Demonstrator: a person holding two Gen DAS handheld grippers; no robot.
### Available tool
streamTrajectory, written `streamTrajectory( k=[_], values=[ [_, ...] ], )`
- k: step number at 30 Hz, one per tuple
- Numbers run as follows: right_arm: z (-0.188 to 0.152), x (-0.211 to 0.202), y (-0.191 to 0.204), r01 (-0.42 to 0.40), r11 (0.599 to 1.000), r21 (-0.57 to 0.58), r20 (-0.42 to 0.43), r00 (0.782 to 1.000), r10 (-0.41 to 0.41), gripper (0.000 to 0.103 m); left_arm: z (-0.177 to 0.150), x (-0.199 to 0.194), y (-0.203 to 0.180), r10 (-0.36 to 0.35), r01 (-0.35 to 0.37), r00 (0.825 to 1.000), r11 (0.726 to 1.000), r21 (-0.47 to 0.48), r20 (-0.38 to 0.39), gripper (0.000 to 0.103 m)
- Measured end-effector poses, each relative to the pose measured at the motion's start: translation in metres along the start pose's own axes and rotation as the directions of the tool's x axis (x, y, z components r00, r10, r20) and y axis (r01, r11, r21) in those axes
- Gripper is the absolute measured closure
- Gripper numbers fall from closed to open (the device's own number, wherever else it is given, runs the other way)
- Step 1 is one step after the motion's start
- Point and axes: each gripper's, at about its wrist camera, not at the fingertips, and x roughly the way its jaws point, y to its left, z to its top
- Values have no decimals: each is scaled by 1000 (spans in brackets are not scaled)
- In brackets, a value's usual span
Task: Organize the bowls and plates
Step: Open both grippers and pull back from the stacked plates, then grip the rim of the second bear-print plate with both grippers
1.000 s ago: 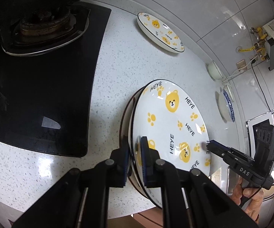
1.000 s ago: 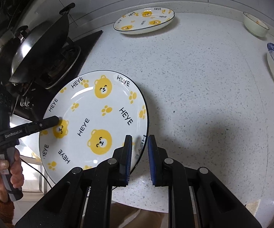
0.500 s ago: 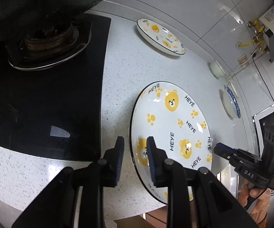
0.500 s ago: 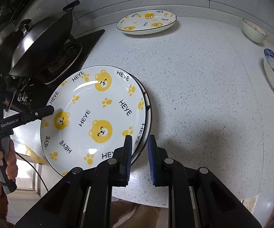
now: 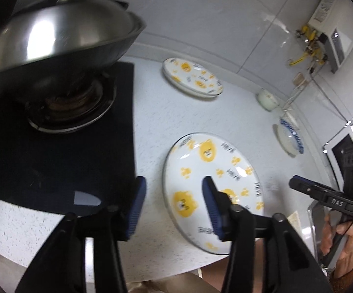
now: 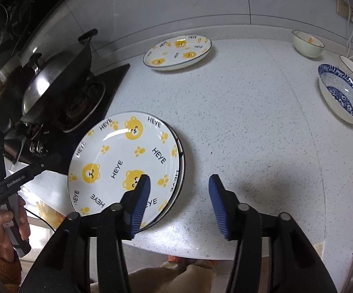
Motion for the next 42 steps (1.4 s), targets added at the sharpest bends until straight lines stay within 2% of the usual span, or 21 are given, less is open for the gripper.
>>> streamTrajectory(
  k=[2, 5, 7, 12, 15, 19, 22, 27, 37, 42],
  values=[
    [5, -6, -5, -22, 1000, 16, 18, 1000, 22, 45, 11, -1, -11, -28, 28, 1000, 1000, 12, -6, 51],
    [19, -9, -14, -48, 999, 22, 41, 998, 47, 35, 30, 9, -27, -28, 29, 999, 999, 42, -24, 50],
    [32, -5, -21, -69, 997, 26, 51, 996, 68, 30, 44, 22, -34, -15, 17, 999, 999, 49, -41, 49],
    [70, 17, -42, -132, 991, 31, 44, 991, 130, 25, 90, 70, -44, 38, -34, 996, 998, 60, -77, 46],
    [98, 35, -56, -169, 985, 29, 29, 985, 168, 25, 121, 107, -44, 43, -37, 992, 998, 46, -122, 44],
    [141, 61, -73, -190, 982, 13, 13, 982, 190, 24, 161, 152, -37, 73, -73, 987, 997, 12, -140, 43],
    [169, 81, -82, -209, 978, -4, -2, 978, 209, 24, 187, 184, -33, 111, -112, 983, 994, -1, -148, 43],
    [209, 118, -92, -245, 970, -5, -43, 969, 244, 24, 220, 236, -21, 181, -188, 966, 982, -20, -185, 43],
    [264, 193, -103, -294, 954, 64, -125, 946, 300, 24, 256, 291, 23, 179, -214, 955, 968, -130, -238, 43],
    [274, 219, -102, -300, 951, 75, -176, 935, 309, 25, 260, 307, 31, 172, -211, 951, 969, -130, -258, 45]
  ],
)
